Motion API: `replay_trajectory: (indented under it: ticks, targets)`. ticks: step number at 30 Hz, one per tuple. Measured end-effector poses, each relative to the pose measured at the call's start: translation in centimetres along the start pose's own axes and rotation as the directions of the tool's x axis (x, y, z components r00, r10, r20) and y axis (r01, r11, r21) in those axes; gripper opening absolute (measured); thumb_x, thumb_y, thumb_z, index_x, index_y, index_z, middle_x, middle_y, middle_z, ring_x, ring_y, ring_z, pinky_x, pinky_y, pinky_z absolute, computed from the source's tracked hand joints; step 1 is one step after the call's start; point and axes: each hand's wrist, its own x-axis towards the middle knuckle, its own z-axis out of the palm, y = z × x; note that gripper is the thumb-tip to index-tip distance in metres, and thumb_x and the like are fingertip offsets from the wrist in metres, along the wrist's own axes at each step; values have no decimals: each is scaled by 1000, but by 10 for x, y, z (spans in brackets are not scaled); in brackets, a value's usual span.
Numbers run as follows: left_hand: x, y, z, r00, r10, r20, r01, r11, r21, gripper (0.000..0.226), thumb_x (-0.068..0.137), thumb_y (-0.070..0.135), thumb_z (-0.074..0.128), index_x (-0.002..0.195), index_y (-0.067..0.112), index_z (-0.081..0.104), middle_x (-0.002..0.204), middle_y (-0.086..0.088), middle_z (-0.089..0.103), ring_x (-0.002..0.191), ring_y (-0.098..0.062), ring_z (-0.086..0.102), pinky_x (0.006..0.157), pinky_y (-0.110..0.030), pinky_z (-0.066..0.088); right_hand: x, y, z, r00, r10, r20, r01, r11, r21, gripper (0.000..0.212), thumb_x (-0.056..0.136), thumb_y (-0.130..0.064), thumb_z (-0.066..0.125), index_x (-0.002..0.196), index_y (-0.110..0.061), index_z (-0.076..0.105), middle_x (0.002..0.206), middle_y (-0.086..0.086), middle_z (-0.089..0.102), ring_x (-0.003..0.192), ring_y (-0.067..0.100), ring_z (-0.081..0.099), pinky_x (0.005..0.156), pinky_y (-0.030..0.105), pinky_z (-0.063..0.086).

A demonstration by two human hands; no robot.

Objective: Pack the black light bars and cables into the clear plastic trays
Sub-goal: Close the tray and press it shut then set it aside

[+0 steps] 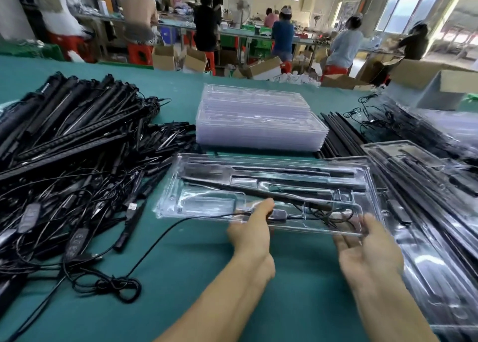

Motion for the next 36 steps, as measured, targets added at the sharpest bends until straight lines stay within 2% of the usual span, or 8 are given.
replay_trajectory:
  ticks: [4,9,14,18,20,22,26,36]
  targets:
    - [-2,-3,3,1000,-12,3,12,1000,-6,44,72,24,87,107,12,63,108,-11,71,102,-29,67,97,-43,51,5,0,1,998,-31,-53,29,999,-34,13,100,-17,51,89,-21,58,72,-3,61,60,11,61,58,27,48]
    - [-3,3,-3,997,-55,57,57,998,-31,24,77,24,84,89,16,65,64,2,70,49,-10,59,53,-22,52,9,2,5,994,-91,-67,87,995,-58,16,96,-13,55,82,-20,54,74,-1,61,60,13,62,63,33,53]
    - [-22,28,-42,858,-261,443,122,940,318,53,57,43,83,97,13,65,90,-1,72,83,-17,68,61,-30,58,17,-9,9,980,-165,-116,153,983,-103,20,92,-7,60,77,-16,49,69,1,59,43,8,58,41,22,49]
    - [-37,60,-102,760,-275,589,-354,586,729,43,66,51,86,87,17,72,81,3,74,70,-9,66,55,-21,49,24,-5,15,976,-184,-117,163,971,-175,21,89,-7,60,74,-15,48,67,1,58,45,9,55,38,19,44]
    - [-36,71,-138,791,141,596,-612,145,778,41,61,68,75,75,30,70,63,15,68,55,1,59,51,-20,46,28,-2,18,980,-167,-111,142,969,-200,20,88,-7,61,72,-15,52,64,-1,61,44,7,59,41,21,46]
    - [-33,83,-165,646,532,547,-498,-250,830,43,58,77,68,71,37,57,59,19,59,53,2,52,46,-23,41,32,0,19,980,-156,-125,127,968,-215,20,87,-6,61,71,-15,51,67,0,60,48,9,60,45,25,48]
    - [-15,93,-184,605,619,501,-397,-310,864,37,72,73,55,89,40,50,89,19,51,87,-10,51,71,-36,47,38,1,22,982,-129,-139,93,966,-242,24,87,-8,59,68,-16,49,69,0,55,58,12,54,54,31,49]
    - [7,108,-194,459,374,805,-589,-550,592,34,88,61,44,82,36,66,75,24,58,74,-3,55,65,-32,49,46,-1,19,985,-121,-127,88,968,-235,26,92,-6,57,69,-15,47,68,0,53,57,12,55,49,31,49]
